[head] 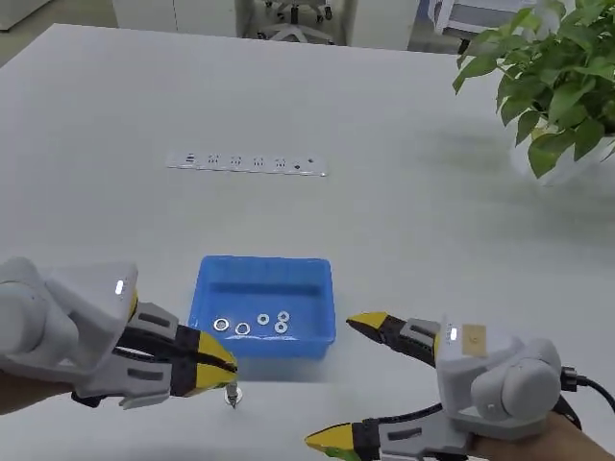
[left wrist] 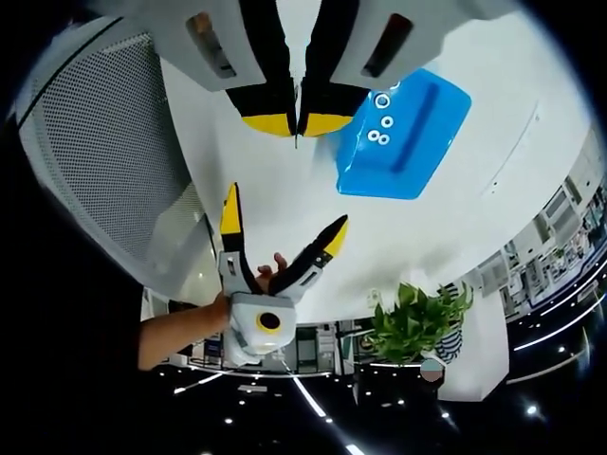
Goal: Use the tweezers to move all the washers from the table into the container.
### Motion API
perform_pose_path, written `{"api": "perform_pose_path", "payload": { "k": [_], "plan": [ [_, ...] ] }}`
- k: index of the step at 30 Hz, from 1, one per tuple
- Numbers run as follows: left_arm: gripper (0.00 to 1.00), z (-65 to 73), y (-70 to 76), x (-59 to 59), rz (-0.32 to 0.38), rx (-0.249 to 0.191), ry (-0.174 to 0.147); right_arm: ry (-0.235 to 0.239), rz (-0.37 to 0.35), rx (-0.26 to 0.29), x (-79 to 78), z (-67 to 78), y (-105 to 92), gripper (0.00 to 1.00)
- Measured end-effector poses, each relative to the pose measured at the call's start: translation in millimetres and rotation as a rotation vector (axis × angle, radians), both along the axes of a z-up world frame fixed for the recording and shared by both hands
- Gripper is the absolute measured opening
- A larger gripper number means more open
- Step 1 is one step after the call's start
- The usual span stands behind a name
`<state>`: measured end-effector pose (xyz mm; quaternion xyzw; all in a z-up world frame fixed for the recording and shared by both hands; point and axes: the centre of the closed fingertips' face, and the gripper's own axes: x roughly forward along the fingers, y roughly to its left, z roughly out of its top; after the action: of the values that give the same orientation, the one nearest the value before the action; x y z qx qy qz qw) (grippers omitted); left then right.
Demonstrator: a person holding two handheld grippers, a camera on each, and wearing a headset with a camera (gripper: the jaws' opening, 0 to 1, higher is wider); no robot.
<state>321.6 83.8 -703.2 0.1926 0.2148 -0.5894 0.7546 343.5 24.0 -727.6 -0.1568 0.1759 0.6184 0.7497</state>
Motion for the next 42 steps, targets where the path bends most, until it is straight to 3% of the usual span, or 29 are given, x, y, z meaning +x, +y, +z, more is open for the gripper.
{"api": "perform_pose_path", "payload": {
  "k": [15, 42],
  "plan": [
    [0.05, -0.9, 4.3, 1.0, -0.037, 0.035, 0.010, -0.009, 0.122, -0.020, -6.9, -5.9, 30.7, 0.61],
    [0.06, -1.9, 6.5, -1.9, -0.024, 0.027, 0.023, -0.028, 0.280, -0.078, -21.0, -24.9, 70.2, 0.31]
  ]
}}
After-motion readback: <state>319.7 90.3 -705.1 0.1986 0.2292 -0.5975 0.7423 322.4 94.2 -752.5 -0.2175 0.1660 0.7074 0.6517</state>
